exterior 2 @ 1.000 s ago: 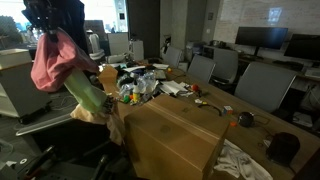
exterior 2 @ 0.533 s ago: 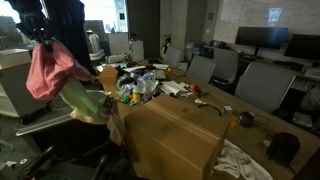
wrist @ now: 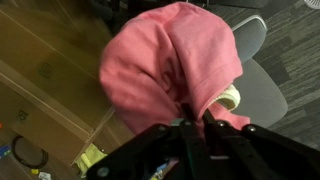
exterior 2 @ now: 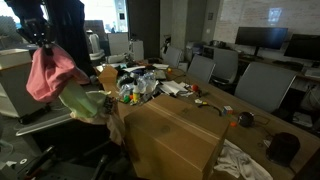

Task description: Pick the clothes and put them on the back rest of the chair

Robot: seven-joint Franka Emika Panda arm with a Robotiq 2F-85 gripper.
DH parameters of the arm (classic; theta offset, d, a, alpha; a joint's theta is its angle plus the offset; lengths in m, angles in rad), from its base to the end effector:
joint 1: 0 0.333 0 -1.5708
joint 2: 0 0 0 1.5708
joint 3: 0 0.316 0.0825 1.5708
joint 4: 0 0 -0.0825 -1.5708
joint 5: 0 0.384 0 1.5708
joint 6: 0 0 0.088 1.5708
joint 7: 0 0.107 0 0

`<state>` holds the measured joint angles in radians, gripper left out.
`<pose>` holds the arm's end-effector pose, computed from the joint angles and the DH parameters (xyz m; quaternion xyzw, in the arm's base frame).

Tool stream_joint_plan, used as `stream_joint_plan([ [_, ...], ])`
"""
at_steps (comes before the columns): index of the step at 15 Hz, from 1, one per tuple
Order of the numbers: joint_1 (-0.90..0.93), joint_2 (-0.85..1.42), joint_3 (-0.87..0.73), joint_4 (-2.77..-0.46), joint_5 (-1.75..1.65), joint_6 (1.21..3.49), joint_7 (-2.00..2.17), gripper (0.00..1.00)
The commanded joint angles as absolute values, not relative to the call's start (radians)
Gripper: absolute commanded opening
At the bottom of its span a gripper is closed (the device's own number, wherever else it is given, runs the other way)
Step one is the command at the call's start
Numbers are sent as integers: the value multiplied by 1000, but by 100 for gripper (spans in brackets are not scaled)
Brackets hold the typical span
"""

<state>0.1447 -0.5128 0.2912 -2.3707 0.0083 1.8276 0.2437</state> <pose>0.3555 0.1770 0.5006 0.9947 0.0751 -0.0018 0.0708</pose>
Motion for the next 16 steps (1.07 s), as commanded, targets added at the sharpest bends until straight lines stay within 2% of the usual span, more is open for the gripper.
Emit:
stream_joint_plan([
  [1,152,-420,287,-2296,-8,1856,245,3],
  [8,139,-287,267,-2283,2,2062,289,3],
  [16,127,-207,229,-2323,-12,2060,363,3],
])
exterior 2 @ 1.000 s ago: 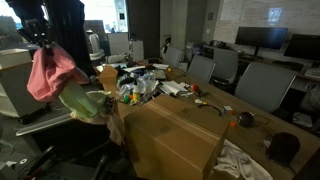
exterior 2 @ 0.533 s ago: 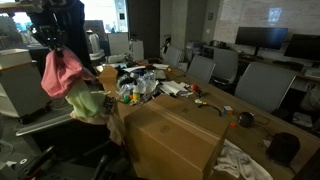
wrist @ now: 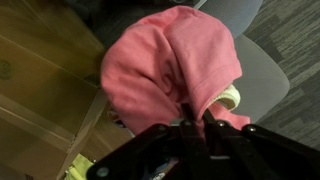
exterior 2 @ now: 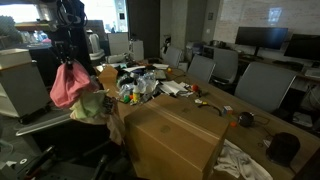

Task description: Pick the clothes and put them on the back rest of the chair

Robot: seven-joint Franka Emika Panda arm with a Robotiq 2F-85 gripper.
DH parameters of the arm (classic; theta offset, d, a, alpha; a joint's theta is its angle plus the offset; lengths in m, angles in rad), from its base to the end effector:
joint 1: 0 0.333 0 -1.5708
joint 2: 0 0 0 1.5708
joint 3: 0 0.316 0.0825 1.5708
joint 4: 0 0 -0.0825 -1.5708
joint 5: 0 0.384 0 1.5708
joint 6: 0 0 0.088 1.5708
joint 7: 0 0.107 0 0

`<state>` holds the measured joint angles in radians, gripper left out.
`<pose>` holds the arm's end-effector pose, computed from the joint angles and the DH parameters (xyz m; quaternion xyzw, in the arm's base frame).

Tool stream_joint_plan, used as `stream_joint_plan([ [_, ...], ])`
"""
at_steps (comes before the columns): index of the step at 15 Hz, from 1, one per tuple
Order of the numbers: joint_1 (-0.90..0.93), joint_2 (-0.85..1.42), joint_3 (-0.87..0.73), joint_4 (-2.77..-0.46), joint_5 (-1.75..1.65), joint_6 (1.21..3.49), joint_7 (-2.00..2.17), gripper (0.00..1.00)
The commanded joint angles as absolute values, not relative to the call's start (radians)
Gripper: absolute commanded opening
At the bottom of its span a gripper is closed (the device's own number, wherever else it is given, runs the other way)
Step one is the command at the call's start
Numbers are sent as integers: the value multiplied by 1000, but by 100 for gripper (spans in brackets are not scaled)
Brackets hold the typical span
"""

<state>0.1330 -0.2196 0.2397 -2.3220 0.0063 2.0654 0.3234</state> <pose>0.4360 0.1730 0.4227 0.9993 0.0198 -0.0124 0.0290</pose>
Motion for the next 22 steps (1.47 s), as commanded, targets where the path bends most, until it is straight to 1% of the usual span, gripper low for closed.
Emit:
stream_joint_plan([
  [1,123,-200,223,-2330,-17,2061,374,3],
  [8,111,-158,201,-2337,-43,2072,431,3],
  [16,130,-71,216,-2293,-99,2078,491,3],
  [22,126,1,192,-2275,-120,2125,551,3],
])
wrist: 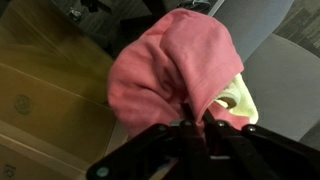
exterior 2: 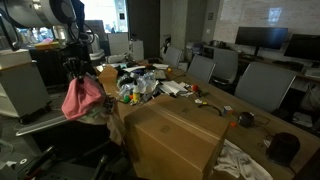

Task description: Pick the clothes and put them on the back rest of the chair

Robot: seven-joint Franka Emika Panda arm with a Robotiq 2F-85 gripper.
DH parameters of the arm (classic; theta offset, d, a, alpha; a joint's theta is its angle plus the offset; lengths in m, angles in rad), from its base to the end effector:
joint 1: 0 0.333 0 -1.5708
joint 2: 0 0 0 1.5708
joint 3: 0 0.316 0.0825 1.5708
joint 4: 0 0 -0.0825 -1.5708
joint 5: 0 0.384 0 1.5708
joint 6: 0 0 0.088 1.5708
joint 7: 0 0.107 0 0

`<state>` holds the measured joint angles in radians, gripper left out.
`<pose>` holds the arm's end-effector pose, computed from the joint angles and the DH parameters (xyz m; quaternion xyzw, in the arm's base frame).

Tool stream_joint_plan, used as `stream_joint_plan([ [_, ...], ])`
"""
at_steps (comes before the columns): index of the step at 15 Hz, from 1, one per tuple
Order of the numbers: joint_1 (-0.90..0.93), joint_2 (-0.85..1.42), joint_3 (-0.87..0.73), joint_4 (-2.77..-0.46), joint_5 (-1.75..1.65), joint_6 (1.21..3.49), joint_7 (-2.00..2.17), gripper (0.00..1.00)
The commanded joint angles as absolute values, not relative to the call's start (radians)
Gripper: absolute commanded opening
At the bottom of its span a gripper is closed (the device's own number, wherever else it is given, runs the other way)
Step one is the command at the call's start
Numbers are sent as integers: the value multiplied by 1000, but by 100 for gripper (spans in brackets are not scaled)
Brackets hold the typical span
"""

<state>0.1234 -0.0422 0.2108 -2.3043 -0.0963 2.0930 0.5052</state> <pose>0.4610 0.1552 0.3504 0.9937 -0.0581 -0.0597 0.0747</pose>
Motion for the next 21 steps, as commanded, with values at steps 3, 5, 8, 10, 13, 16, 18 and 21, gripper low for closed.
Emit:
stream_joint_plan([
  [3,120,48,164,-2265,-122,2163,584,3],
  [5,120,75,145,-2260,-123,2182,611,3],
  [8,125,115,117,-2249,-138,2202,657,3],
  [10,131,128,107,-2246,-138,2208,674,3],
  [13,139,139,101,-2239,-147,2211,693,3],
  [16,145,136,101,-2238,-149,2215,705,37],
  [18,147,132,101,-2235,-154,2216,713,51],
  [21,145,120,101,-2234,-152,2216,719,73],
])
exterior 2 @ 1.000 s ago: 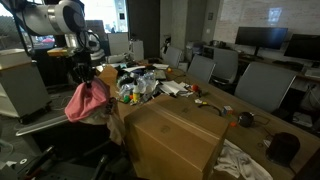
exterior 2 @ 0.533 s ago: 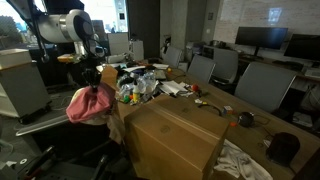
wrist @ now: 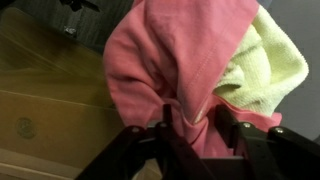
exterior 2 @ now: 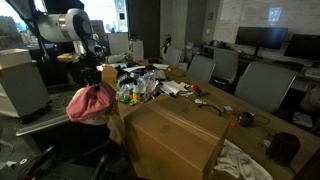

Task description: Pick the clothes and put them on the back rest of the chair

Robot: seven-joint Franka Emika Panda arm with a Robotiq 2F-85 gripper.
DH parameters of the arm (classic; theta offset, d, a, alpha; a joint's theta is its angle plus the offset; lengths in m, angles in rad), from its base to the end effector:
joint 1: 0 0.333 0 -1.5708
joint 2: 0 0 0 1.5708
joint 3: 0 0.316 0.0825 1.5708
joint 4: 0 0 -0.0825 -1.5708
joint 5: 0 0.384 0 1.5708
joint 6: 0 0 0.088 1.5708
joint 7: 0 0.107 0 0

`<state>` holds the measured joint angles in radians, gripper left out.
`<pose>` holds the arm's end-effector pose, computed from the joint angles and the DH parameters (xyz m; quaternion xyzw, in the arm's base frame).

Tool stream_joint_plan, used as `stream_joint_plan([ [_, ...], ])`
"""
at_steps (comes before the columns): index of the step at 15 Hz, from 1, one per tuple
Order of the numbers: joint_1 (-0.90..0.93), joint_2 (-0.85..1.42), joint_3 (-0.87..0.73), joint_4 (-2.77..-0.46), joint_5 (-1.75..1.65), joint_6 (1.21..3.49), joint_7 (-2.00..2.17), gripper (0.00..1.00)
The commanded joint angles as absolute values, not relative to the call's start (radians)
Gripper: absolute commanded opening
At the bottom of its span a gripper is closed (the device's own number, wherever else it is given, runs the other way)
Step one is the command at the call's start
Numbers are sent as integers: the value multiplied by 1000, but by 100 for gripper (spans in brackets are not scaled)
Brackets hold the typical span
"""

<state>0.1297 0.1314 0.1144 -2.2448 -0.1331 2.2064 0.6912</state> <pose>0.5034 0.1208 0.2960 0.9796 -0.1776 -0.0557 0.0758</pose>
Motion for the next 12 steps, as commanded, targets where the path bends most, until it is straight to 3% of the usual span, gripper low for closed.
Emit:
stream_joint_plan([
  [1,144,114,101,-2236,-147,2215,717,82],
  [3,140,97,101,-2239,-132,2206,711,97],
  [4,137,83,102,-2243,-120,2203,701,100],
  [12,81,-160,75,-2284,-58,2085,691,100],
])
